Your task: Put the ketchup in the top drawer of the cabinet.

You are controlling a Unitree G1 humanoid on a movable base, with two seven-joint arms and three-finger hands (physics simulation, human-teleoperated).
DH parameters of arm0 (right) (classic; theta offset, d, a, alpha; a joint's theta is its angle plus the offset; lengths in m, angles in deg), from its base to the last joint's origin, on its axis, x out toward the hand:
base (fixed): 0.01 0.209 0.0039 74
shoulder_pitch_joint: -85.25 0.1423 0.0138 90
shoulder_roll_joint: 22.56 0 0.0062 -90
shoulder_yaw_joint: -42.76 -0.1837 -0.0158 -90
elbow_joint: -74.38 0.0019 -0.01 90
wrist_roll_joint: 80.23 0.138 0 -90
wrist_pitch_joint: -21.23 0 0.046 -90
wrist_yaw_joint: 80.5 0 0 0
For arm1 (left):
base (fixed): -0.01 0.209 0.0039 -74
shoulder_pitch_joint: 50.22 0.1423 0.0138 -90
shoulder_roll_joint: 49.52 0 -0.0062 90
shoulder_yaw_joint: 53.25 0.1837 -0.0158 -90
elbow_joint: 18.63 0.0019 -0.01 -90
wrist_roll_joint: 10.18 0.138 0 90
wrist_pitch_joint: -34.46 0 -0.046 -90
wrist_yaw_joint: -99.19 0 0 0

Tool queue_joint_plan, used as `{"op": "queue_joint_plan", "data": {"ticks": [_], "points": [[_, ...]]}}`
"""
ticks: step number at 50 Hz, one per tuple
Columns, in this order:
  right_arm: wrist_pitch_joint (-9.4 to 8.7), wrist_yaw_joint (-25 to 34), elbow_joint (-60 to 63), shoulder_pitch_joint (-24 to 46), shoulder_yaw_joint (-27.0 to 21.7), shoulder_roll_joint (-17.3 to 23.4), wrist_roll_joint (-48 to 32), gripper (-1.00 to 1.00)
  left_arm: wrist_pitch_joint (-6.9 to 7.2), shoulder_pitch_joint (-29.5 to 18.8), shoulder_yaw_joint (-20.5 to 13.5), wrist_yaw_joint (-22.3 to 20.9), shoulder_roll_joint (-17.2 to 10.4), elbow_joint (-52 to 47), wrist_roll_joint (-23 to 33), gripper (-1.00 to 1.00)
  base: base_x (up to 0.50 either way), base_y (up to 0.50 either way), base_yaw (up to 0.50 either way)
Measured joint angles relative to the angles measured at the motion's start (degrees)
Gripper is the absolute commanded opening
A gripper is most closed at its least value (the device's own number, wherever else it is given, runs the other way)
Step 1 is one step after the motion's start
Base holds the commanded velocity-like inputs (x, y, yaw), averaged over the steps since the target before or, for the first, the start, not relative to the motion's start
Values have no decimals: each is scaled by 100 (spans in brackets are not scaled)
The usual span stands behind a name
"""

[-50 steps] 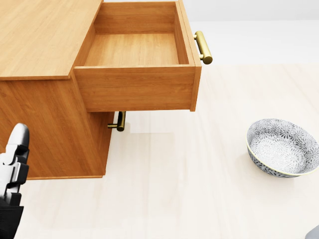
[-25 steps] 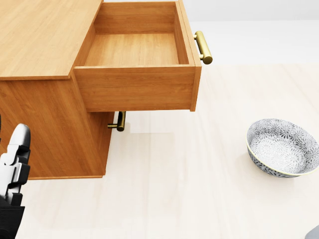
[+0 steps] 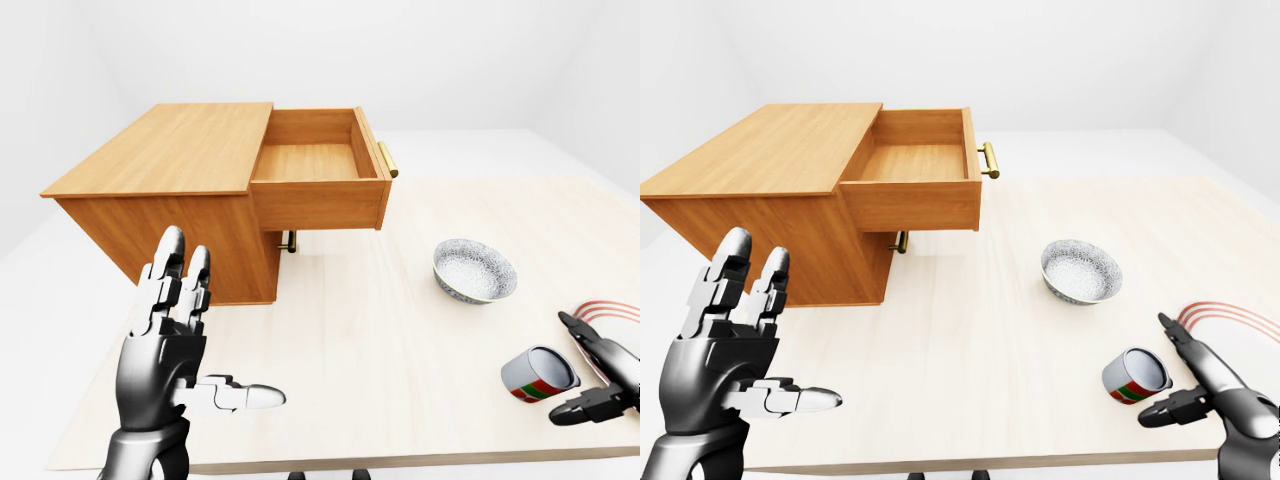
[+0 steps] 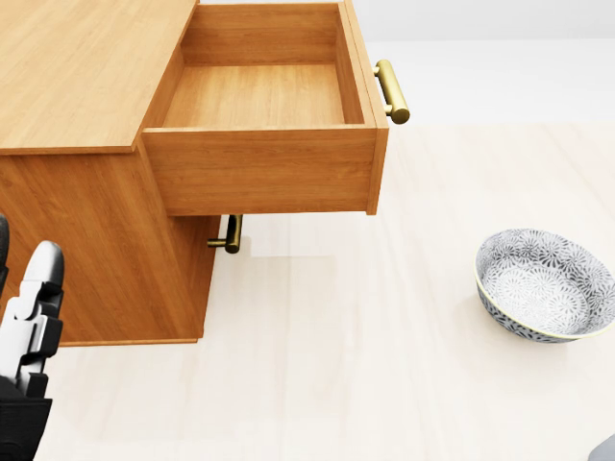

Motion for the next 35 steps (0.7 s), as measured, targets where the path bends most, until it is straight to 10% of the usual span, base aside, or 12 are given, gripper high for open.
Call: {"op": "queue_joint_plan", "data": {"ticks": [35], "points": [[0, 0, 47, 113, 328, -40, -395, 100, 0, 0, 2, 8, -3, 11, -10, 100, 0, 0, 0]]}}
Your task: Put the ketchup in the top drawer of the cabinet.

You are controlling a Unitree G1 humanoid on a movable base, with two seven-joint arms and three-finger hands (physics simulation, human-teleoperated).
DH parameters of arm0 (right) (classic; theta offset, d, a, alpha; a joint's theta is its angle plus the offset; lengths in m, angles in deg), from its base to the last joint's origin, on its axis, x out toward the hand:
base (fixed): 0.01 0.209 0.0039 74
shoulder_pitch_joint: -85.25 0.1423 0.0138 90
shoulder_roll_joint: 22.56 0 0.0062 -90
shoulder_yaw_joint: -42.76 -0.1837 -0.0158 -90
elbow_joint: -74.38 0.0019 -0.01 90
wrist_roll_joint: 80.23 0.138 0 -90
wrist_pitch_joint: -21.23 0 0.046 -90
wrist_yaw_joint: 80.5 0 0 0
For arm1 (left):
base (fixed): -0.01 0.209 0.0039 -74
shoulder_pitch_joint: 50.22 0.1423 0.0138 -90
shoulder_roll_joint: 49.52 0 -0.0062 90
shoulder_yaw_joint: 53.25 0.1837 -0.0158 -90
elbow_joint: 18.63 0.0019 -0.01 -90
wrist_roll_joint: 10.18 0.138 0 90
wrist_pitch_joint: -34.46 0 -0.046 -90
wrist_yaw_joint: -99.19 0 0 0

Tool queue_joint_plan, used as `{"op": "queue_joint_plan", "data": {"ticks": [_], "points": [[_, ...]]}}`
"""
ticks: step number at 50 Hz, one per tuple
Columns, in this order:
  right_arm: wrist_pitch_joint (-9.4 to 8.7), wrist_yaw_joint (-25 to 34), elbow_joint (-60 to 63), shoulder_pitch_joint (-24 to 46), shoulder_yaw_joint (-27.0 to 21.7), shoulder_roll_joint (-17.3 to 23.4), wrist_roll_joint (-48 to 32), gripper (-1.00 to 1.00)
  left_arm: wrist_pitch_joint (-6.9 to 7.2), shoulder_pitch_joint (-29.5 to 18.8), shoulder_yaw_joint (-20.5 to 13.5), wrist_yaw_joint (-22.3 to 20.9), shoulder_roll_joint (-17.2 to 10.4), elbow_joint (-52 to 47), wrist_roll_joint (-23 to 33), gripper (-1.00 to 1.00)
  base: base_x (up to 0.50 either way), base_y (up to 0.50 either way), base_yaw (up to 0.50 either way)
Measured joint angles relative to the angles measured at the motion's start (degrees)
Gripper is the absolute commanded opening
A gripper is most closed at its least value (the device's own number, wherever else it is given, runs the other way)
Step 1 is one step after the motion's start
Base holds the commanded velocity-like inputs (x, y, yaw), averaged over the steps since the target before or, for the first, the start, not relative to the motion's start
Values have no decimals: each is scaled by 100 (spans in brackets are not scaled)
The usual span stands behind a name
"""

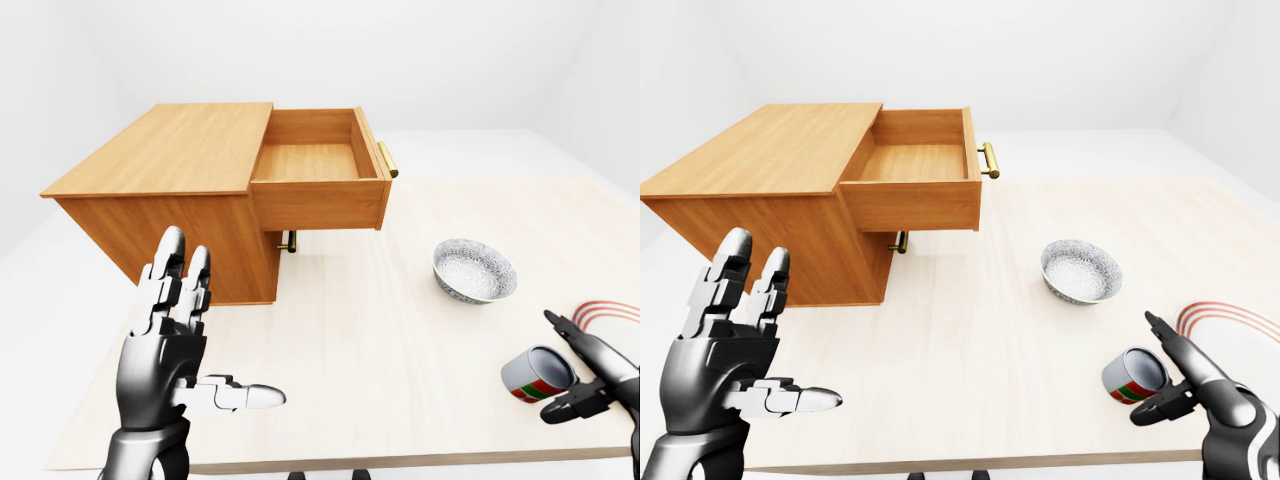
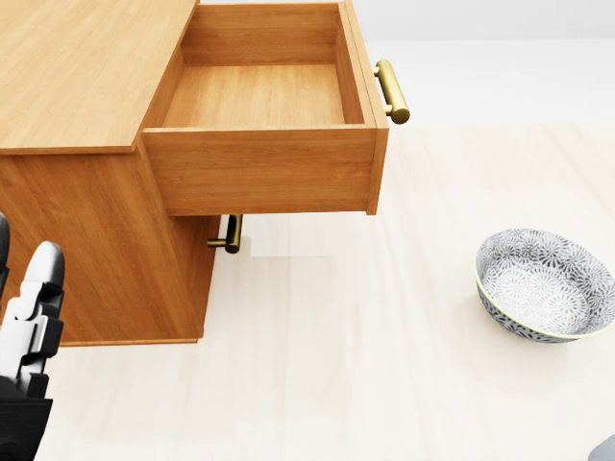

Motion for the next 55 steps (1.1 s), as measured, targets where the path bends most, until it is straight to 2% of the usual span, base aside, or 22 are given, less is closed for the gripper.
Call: {"op": "queue_joint_plan", "data": {"ticks": [1, 2, 3, 4, 28, 43, 55], "points": [[0, 0, -15, -3, 4, -1, 6, 70, 0, 0, 2, 0, 0, 2, 1, 100, 0, 0, 0], [0, 0, -27, -6, 6, -1, 11, -21, 0, 0, 2, 1, -1, 3, 2, 100, 0, 0, 0], [0, 0, -40, -10, 8, -3, 19, -77, 0, -2, 2, 2, -1, 5, 2, 100, 0, 0, 0], [0, 0, -50, -14, 11, -5, 26, -100, 0, -4, 2, 3, -2, 7, 2, 100, 0, 0, 0], [0, 0, 180, -150, -2, -133, 60, -100, 0, -13, -27, -3, 6, -21, -12, 100, 0, 0, 0], [0, 0, 1832, 10, -147, -276, -406, -100, 0, 1, -22, -9, 9, -30, -14, 100, 0, 0, 0], [0, 0, 3131, 343, 3, -306, -970, -100, 0, -4, -45, -15, 15, -58, -32, 100, 0, 0, 0]]}}
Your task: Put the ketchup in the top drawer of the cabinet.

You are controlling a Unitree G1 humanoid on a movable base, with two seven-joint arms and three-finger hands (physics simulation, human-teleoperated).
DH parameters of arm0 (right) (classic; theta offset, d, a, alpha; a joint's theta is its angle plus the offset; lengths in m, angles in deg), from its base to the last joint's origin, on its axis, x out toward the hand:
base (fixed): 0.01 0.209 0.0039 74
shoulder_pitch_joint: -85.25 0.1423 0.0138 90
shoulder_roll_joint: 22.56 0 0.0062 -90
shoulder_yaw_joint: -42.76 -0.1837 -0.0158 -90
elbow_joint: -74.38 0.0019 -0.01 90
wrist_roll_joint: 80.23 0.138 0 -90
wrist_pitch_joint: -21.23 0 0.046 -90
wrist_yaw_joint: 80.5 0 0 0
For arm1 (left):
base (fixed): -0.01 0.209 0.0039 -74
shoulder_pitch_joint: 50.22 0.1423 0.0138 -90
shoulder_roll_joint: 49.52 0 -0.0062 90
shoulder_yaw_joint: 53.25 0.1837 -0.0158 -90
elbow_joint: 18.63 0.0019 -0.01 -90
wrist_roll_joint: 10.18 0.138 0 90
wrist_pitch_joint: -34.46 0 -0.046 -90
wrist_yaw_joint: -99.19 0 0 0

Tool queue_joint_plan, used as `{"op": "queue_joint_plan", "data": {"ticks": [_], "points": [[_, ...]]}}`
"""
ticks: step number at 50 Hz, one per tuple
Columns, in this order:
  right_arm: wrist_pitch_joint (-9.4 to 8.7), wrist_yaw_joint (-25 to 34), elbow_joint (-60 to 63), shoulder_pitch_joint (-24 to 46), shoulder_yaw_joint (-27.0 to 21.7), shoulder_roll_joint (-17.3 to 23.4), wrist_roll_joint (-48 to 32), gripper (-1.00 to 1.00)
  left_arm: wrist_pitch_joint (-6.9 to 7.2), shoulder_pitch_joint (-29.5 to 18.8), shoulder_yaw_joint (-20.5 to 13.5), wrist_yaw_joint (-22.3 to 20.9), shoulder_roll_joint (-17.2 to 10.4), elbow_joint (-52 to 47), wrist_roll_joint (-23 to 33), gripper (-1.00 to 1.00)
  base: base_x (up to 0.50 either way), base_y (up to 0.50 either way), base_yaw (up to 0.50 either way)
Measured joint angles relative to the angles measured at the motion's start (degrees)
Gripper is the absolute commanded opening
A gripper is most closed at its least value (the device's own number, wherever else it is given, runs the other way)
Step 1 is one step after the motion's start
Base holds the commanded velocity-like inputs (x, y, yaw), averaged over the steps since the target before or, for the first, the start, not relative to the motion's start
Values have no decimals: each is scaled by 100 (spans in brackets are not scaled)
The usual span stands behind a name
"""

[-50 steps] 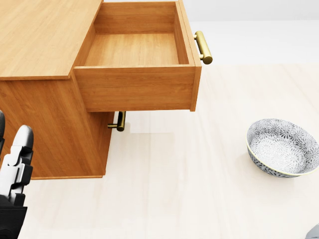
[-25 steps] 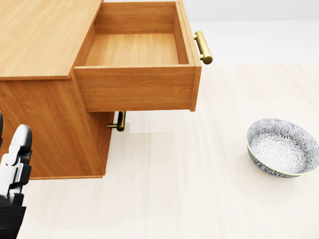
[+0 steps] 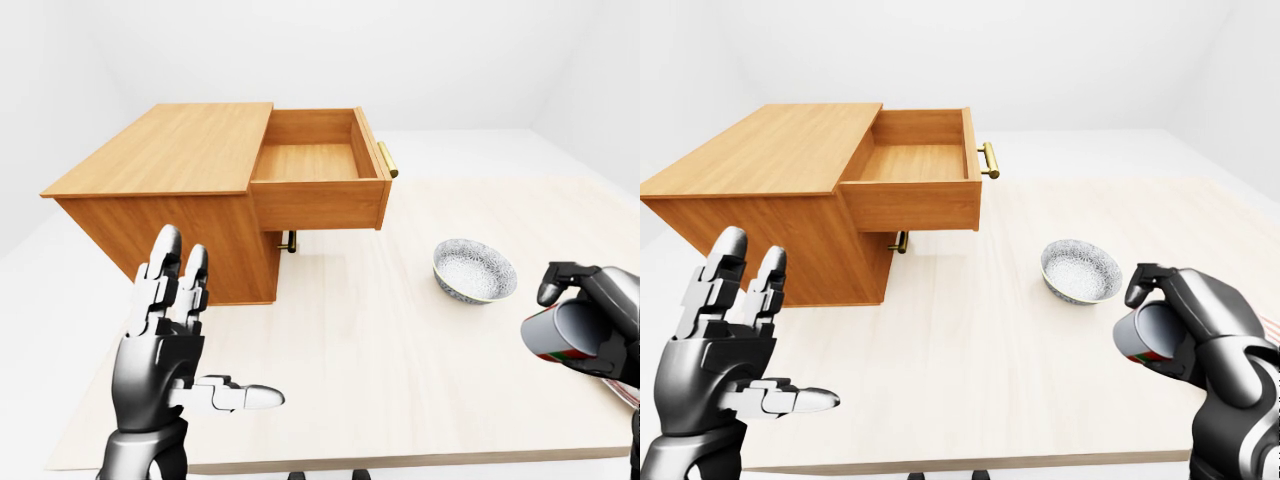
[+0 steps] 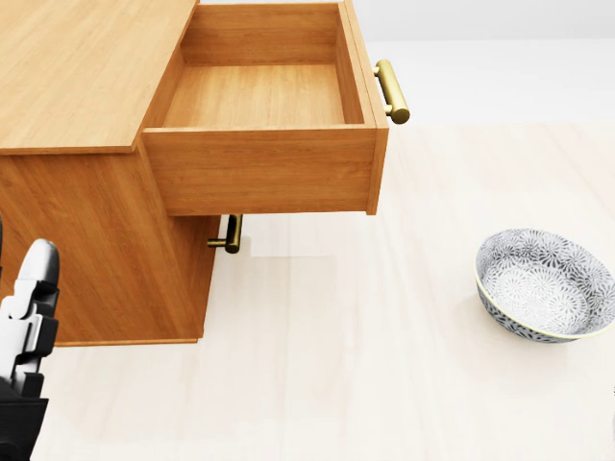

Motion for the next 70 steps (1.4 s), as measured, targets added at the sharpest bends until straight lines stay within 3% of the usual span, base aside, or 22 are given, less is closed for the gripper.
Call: {"op": "queue_joint_plan", "data": {"ticks": [11, 26, 42, 70], "points": [[1, 0, 530, 408, 339, -29, -261, -100, 0, -10, -5, -6, 8, 20, 5, 100, 0, 0, 0], [1, 0, 1044, 1407, 1394, -33, -92, -100, 0, -29, -19, -7, 5, 30, -4, 100, 0, 0, 0], [1, 0, 1681, 2007, 2369, -204, 57, -100, 0, -38, 0, 6, -1, 50, 6, 100, 0, 0, 0], [0, 0, 1937, 2295, 2826, -279, -76, -100, 0, -47, 2, 15, -11, 69, 1, 100, 0, 0, 0]]}}
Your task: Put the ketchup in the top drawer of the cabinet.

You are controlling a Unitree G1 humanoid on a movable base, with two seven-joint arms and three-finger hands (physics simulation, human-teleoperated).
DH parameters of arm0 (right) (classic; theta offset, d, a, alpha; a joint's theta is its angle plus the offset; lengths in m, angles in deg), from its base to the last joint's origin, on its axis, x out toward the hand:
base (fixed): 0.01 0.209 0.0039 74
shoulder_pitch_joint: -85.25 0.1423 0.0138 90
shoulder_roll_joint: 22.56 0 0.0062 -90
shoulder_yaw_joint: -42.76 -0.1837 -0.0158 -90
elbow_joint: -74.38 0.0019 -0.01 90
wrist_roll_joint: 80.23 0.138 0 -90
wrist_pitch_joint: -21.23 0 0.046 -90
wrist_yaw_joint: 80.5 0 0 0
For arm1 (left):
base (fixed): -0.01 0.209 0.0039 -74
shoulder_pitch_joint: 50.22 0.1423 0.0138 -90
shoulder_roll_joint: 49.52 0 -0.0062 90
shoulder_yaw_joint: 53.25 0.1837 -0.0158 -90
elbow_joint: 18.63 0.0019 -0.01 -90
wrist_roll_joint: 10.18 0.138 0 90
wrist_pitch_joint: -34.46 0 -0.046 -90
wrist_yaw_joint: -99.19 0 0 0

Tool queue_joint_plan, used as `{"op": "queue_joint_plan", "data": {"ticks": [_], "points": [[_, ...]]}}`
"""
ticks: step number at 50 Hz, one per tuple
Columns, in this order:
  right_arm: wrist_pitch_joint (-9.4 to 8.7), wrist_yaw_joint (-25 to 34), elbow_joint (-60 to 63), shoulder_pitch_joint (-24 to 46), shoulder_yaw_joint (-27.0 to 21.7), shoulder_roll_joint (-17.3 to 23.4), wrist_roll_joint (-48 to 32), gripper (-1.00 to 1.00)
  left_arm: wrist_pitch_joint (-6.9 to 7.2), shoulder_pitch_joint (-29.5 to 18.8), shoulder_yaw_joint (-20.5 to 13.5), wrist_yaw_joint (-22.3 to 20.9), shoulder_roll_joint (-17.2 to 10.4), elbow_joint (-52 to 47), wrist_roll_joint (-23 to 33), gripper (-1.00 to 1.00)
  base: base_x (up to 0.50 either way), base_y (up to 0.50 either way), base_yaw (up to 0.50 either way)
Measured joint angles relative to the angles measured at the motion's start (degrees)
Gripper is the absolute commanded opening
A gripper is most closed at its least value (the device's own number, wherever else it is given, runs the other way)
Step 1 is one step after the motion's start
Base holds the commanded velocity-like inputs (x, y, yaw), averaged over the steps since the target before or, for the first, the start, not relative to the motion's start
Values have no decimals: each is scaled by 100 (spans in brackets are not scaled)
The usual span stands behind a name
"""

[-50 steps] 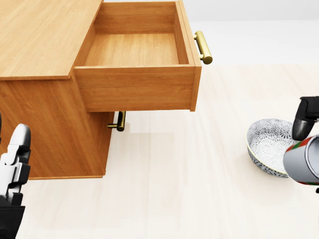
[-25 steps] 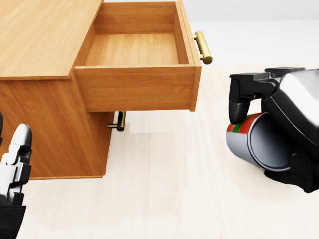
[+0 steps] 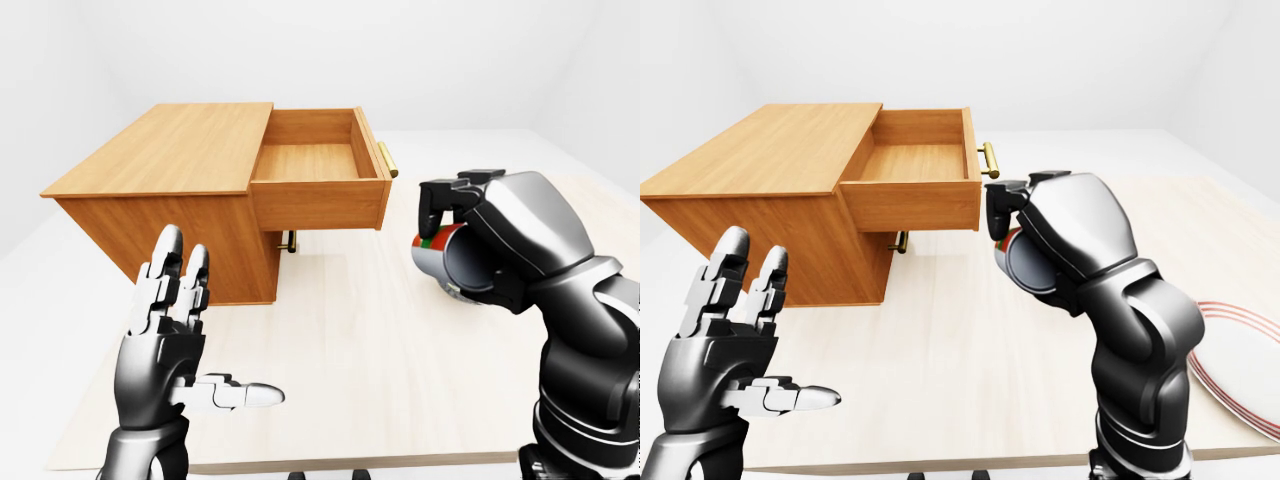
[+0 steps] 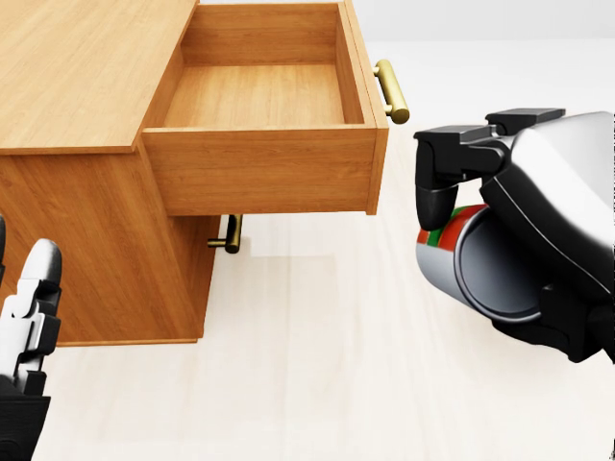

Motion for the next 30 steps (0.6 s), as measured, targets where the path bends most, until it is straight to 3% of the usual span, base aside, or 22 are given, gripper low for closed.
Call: {"op": "queue_joint_plan", "data": {"ticks": [20, 30], "points": [[0, 0, -1804, 2155, 246, 551, -280, -100, 0, -4, 47, 14, -11, 36, 28, 100, 0, 0, 0], [0, 0, -3010, 3206, 260, 640, -331, -100, 0, -39, 75, 43, -33, 111, 51, 100, 0, 0, 0]]}}
